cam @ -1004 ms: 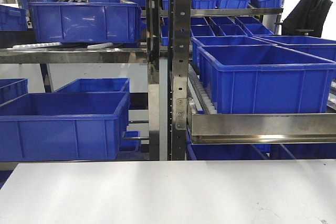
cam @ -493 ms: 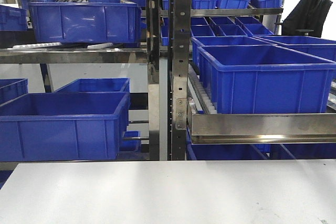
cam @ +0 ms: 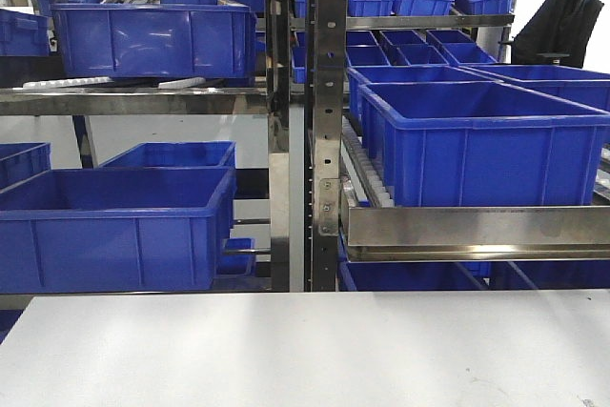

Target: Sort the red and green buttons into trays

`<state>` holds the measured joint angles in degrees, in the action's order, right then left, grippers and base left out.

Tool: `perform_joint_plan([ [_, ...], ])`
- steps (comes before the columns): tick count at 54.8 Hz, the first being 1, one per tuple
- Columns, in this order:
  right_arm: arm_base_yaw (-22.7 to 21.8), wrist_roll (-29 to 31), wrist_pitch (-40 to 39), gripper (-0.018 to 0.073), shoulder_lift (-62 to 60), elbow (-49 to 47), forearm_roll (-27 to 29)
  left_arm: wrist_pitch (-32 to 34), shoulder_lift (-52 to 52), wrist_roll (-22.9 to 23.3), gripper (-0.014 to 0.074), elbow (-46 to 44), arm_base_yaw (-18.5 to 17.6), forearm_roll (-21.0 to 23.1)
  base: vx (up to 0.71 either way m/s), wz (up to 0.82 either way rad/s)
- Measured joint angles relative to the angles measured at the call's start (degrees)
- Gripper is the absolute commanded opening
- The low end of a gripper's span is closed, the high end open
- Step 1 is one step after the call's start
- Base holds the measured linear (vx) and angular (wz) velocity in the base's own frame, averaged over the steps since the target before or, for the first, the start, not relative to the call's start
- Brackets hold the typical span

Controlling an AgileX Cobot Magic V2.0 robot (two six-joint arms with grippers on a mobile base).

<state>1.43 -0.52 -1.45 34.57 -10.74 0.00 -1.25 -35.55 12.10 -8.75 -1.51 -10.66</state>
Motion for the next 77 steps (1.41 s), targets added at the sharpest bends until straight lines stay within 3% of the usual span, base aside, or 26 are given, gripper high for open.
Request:
perform_joint_plan([
  [22, 0.0, 0.0, -0.58, 0.0413, 2.81, 0.0, 0.0, 21.92, -29.99, -1.65, 0.0608, -0.13, 0.0, -0.15, 0.0, 0.0],
  [32, 0.0, 0.0, -0.58, 0.0413, 2.81, 0.0, 0.0, 29.83, -41.09, -3.17, 0.0608, -2.27, 0.0, 4.55, 0.0, 0.0],
  [42, 0.0, 0.0, -0.58, 0.0413, 2.81, 0.0, 0.0, 32.71, -48.99, -6.18, 0.0606, -5.92, 0.0, 5.23, 0.0, 0.0],
  [69, 0.0, -0.62, -0.4, 0.0413, 2.81, -0.05, 0.82, 35.87, -61.83, -7.11, 0.059, -9.68, 0.0, 4.9, 0.0, 0.0],
  [77, 0.0, -1.09, 3.86, 0.0416, 3.18, -0.05, 3.01, 38.62, -65.14, -7.18, 0.059, -9.68, 0.0, 5.47, 0.0, 0.0],
])
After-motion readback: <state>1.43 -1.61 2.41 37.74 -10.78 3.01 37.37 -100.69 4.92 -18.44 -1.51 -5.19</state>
